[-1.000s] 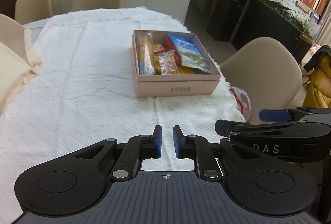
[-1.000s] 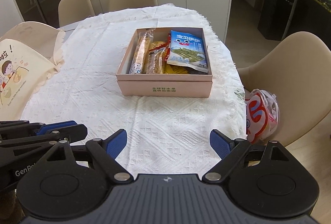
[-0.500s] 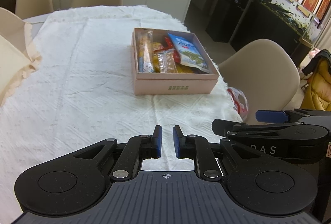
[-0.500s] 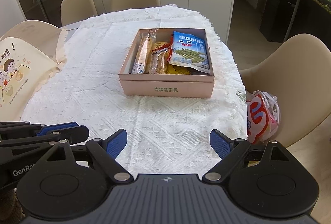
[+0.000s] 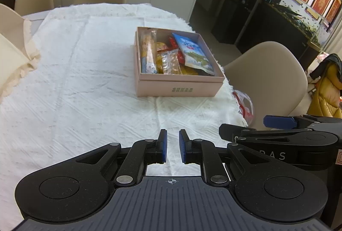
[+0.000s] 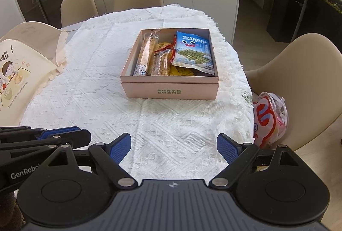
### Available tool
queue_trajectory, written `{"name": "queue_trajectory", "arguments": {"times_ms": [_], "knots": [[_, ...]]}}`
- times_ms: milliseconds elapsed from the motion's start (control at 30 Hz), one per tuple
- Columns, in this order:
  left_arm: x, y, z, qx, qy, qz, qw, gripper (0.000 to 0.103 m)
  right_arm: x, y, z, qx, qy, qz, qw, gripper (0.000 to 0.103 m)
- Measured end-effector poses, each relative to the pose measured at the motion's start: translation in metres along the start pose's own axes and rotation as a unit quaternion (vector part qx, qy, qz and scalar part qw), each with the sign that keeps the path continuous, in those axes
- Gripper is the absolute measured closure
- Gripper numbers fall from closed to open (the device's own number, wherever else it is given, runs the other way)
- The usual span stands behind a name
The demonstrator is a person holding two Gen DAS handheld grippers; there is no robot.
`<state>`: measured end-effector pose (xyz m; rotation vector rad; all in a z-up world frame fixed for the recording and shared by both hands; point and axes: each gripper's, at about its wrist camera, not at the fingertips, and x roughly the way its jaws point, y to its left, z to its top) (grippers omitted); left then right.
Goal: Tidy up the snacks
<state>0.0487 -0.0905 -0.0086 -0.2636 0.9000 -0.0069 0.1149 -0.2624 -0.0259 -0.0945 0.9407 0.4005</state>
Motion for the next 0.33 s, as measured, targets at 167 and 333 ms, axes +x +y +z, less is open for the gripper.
{"name": "queue_trajectory", "arguments": {"times_ms": [167, 333], "knots": [[0.0025, 0.0006, -0.0008, -0.002, -0.001, -0.001, 1.0, 0.087, 0.0, 0.0012, 0.0002, -0.001, 0.0, 0.002, 1.0, 0.015], [0.0017, -0.0013, -0.0038, 0.01, -0.021, 0.015, 0.9996, 0.087, 0.0025, 0.0022, 0.0006, 0.002, -0.001, 0.003, 1.0, 0.015]]}}
